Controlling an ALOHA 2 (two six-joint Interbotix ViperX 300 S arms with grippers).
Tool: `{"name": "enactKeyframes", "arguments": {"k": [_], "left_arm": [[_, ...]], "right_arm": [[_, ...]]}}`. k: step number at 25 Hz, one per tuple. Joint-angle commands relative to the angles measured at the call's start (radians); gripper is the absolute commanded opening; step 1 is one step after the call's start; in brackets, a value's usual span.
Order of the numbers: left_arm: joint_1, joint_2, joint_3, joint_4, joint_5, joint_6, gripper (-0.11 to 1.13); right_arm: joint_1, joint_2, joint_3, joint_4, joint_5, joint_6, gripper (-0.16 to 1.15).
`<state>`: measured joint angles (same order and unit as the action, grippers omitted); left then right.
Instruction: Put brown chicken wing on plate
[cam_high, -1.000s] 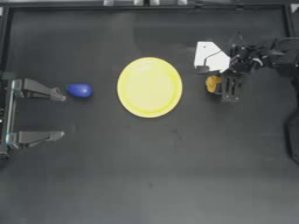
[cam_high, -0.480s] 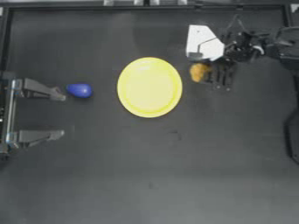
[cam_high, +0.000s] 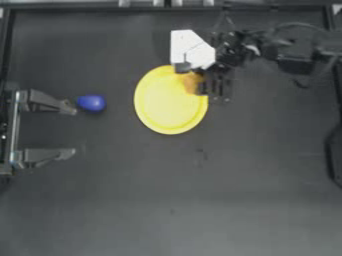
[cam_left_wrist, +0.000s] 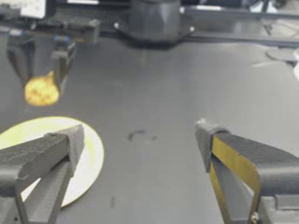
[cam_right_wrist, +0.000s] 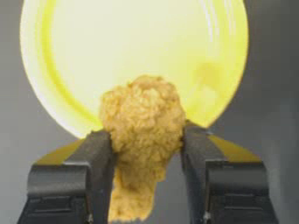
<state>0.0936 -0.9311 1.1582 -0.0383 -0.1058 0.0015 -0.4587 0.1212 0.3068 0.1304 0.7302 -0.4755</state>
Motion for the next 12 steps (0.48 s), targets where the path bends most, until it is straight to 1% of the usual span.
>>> {"name": "enactKeyframes", "arguments": {"k": [1, 5, 12], "left_arm": [[0.003, 0.017, -0.028, -0.002, -0.003, 0.002, 1.03], [0.008, 0.02, -0.028, -0.002, -0.005, 0.002, 1.03], [0.011, 0.02, -0.028, -0.002, -0.005, 0.003, 1.03]], "right_arm": [[0.003, 0.048, -0.1, 0.043, 0.012, -0.035, 0.29], [0.003, 0.109, -0.149, 0.078, 0.012, -0.058, 0.29], [0.012, 0.183, -0.196, 0.084, 0.006, -0.06, 0.29]]}}
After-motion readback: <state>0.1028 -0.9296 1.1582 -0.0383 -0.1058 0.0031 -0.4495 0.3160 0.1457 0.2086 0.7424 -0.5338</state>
